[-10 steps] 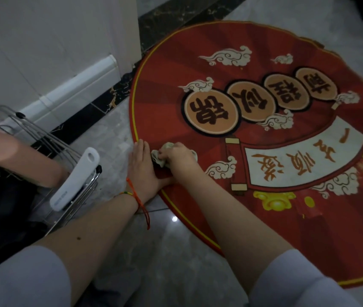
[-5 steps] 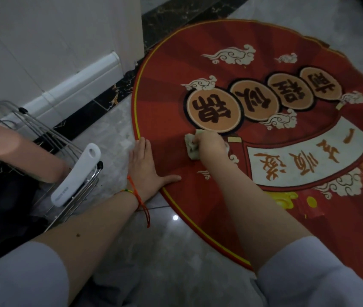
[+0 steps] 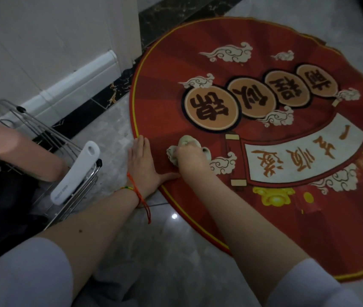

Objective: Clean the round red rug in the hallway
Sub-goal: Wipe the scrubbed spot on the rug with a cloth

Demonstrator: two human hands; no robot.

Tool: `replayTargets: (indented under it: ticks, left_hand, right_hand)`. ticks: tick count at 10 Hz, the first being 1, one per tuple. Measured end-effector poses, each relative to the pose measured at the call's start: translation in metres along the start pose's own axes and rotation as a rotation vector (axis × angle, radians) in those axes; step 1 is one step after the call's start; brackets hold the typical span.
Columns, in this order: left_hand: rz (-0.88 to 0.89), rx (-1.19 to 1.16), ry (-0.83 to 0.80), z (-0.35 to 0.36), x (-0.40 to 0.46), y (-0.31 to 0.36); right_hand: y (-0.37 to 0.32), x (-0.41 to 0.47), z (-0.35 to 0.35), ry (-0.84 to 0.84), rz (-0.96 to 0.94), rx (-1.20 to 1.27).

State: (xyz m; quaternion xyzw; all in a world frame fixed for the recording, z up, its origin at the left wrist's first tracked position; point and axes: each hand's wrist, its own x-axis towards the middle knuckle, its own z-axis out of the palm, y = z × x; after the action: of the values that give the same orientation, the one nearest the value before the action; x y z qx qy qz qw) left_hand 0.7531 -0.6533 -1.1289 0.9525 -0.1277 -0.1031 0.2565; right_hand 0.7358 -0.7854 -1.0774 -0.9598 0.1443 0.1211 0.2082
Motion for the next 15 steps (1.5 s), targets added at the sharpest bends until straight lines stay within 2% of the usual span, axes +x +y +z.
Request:
replayTargets:
  ticks: [2, 3, 5, 7, 8, 9, 10, 11, 12, 13, 14, 15]
  left_hand:
    - [-0.003, 0.004, -0.003, 0.000, 0.000, 0.000]
    - [0.005, 0.014, -0.013, -0.001, 0.000, 0.000]
    - [0.006, 0.040, -0.012, -0.002, -0.001, 0.001]
    - [0.001, 0.057, -0.030, -0.004, -0.004, -0.002]
    - [0.017, 0.065, -0.018, -0.004, -0.002, 0.003]
    - [0.035, 0.081, -0.034, -0.003, -0.001, 0.004]
    - [0.015, 0.080, -0.046, -0.001, -0.002, 0.003]
    - [0.022, 0.085, -0.047, -0.001, 0.000, 0.002]
    - [0.019, 0.078, -0.055, -0.002, 0.000, 0.002]
    - [0.023, 0.059, -0.053, -0.003, 0.000, 0.001]
    - [0.028, 0.049, -0.053, -0.003, -0.001, 0.001]
    - [0.029, 0.054, -0.046, -0.003, -0.001, 0.000]
  right_hand:
    - [-0.009, -0.003, -0.009, -0.042, 0.013, -0.088]
    - [-0.013, -0.015, 0.002, -0.086, -0.007, -0.073]
    - [0.003, -0.011, -0.011, -0.061, -0.030, 0.001]
    - [0.009, 0.006, -0.036, -0.195, 0.118, 0.188]
    - [0.022, 0.009, -0.053, -0.046, 0.089, 0.767]
    - [0.036, 0.006, -0.033, 0.090, 0.095, 0.826]
    - [0.042, -0.001, -0.009, 0.207, -0.051, 0.194]
    - [0.050, -0.006, -0.003, 0.150, -0.166, -0.017]
    - [0.045, -0.005, -0.017, -0.090, -0.210, -0.148]
    - [0.038, -0.002, -0.017, -0.083, -0.228, -0.239]
    - [0.034, 0.001, -0.013, 0.000, -0.208, -0.202]
    - [0.032, 0.013, -0.021, 0.059, -0.034, 0.089]
